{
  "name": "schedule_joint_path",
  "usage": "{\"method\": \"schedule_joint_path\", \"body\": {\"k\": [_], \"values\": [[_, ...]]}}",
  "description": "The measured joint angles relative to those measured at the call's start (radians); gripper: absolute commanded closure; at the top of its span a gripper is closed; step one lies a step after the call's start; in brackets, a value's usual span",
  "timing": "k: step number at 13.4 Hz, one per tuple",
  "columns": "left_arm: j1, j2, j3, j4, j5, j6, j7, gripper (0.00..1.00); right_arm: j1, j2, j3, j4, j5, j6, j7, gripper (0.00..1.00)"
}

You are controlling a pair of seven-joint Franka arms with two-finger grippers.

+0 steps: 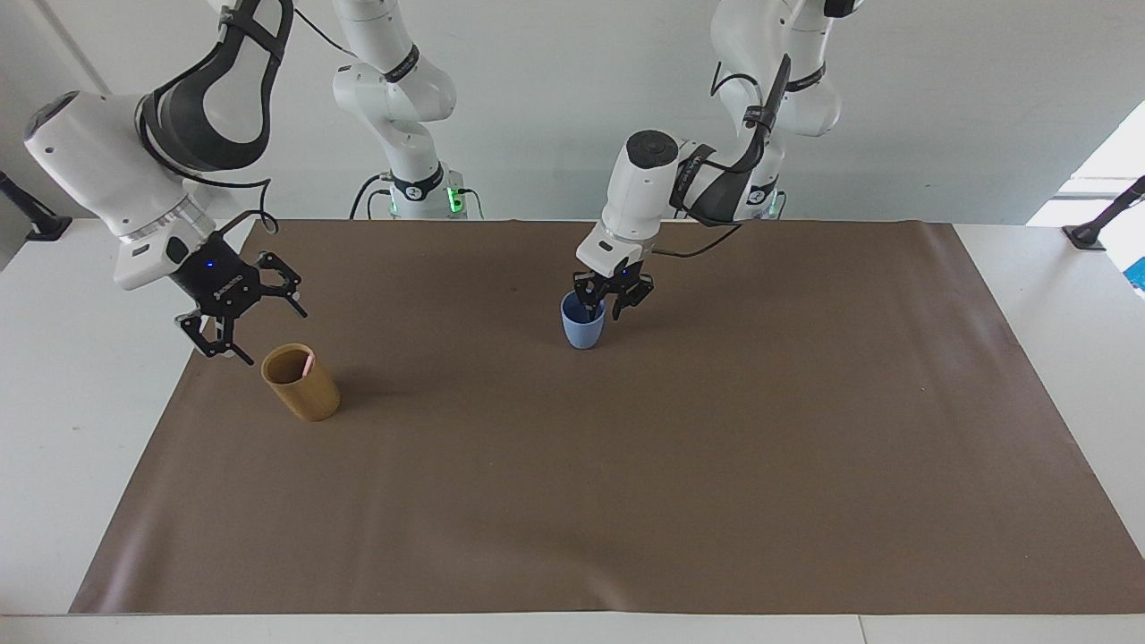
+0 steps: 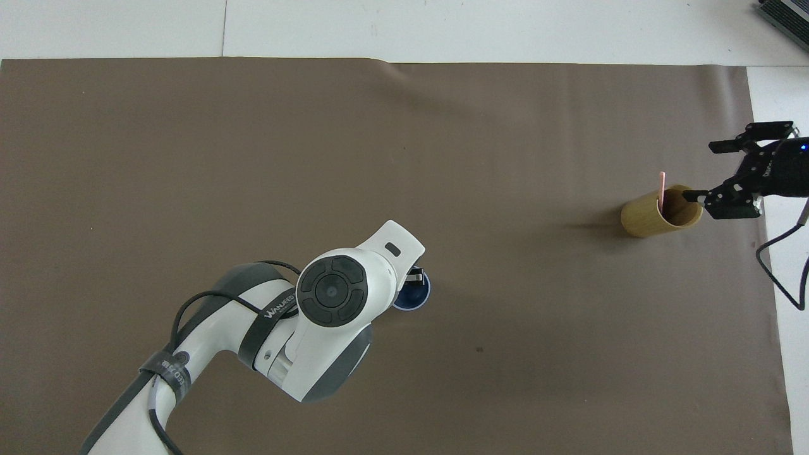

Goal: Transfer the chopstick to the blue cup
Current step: 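Move the blue cup toward the table center while the right gripper reaches the tube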

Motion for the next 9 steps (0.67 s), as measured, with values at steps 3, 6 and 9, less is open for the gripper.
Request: {"method": "schedule_joint_path", "body": {"k": [3,6,9], "values": [[0.001,-0.017,0.012,0.024,0.002,-0.027,0.031,0.00,0.004,0.012,0.006,-0.022,0.027,0.025,-0.016,0.00],[0.038,-0.103,0.029,0.030,0.008,-0.147,0.087,0.00,0.005,0.013,0.008,-0.061,0.077,0.074,-0.060,0.00],[0.183,-0.206,0.035,0.029,0.012,-0.252,0.264,0.00,0.027,0.036,0.012,-0.084,0.177,0.130,-0.113,0.01]]}}
